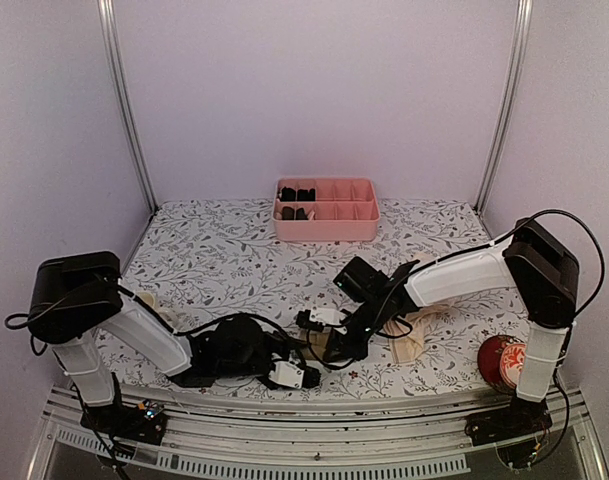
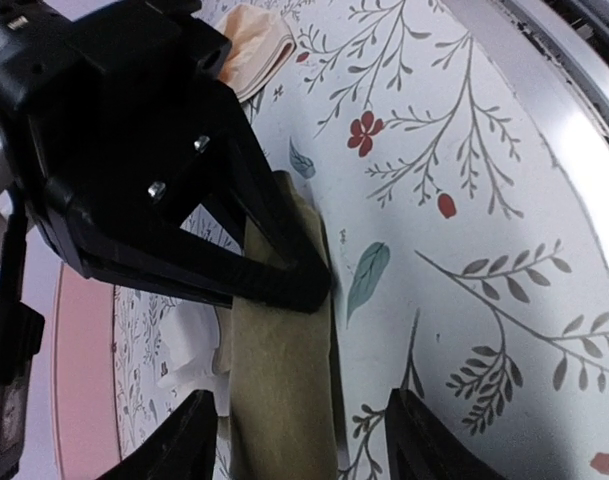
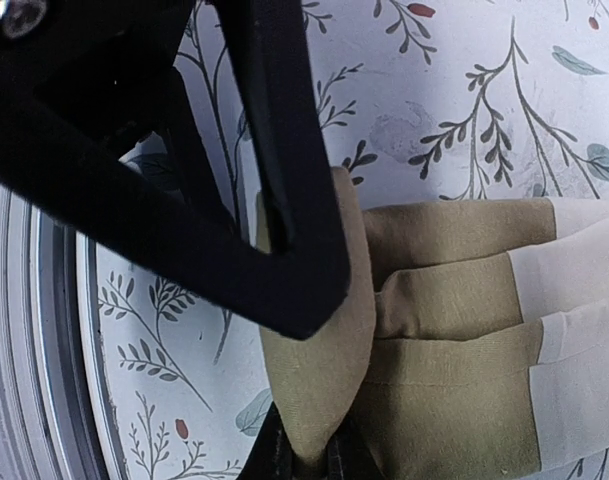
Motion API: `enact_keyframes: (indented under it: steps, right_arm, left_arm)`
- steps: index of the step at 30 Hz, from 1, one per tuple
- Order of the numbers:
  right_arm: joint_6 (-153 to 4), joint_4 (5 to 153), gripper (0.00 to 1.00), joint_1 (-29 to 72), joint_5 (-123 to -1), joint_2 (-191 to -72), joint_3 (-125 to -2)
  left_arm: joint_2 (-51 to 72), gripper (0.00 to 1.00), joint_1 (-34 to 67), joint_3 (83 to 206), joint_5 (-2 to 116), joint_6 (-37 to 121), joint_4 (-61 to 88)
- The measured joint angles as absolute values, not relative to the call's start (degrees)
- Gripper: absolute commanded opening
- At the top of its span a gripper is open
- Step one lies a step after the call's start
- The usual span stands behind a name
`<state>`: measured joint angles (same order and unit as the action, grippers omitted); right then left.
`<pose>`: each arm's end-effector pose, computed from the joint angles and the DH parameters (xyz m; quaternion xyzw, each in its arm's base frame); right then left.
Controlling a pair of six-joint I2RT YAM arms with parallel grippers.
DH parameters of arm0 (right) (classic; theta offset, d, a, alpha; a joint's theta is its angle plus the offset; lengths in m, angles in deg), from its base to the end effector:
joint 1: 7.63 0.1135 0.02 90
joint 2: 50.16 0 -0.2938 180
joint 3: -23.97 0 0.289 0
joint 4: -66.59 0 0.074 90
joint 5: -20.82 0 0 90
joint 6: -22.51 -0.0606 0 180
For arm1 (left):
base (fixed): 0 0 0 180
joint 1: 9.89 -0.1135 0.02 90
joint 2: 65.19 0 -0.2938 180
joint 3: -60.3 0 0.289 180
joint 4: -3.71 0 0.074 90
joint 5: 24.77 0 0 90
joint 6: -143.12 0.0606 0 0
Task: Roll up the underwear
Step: Roll the underwear at the center of the board.
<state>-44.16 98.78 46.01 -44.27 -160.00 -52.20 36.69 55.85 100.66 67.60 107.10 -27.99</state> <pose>0.2243 0.3477 0.1120 -0.6295 0.7194 0.2570 0.1419 0.1399 -0.3044 0.0801 0.7429 0.4433 -0.0336 0.5004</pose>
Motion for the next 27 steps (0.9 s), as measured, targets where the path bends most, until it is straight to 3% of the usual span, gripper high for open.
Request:
enact_keyframes:
  steps: [3,11,14,22,27]
  right_arm:
    - [-44.2,98.8,0.06,45.9,-43.9,-160.1,-52.2]
    - [-44.2,98.8,0.07,45.9,-43.9,-160.1,-52.2]
    - [-44.3,98.7,0.11,45.8,-44.0,-160.1,-52.2]
    - [-46.1,96.9,0.56,45.7,-51.3,-155.0,-47.2]
    - [-47.4,93.3,0.73,45.5,-63.6,-143.1,-38.9]
  left_arm:
    - [38.6,0.52,56.5,101.5,70.6,107.9,-30.0]
    - [42.3,0.13,56.8,102.8,75.5,109.6,-32.0]
    - [43.2,0.00,56.9,103.0,76.3,110.3,-32.4]
    - [44.0,0.00,56.6,105.8,75.2,108.0,-29.3]
    - [44.0,0.00,54.8,110.8,70.7,103.7,-21.4]
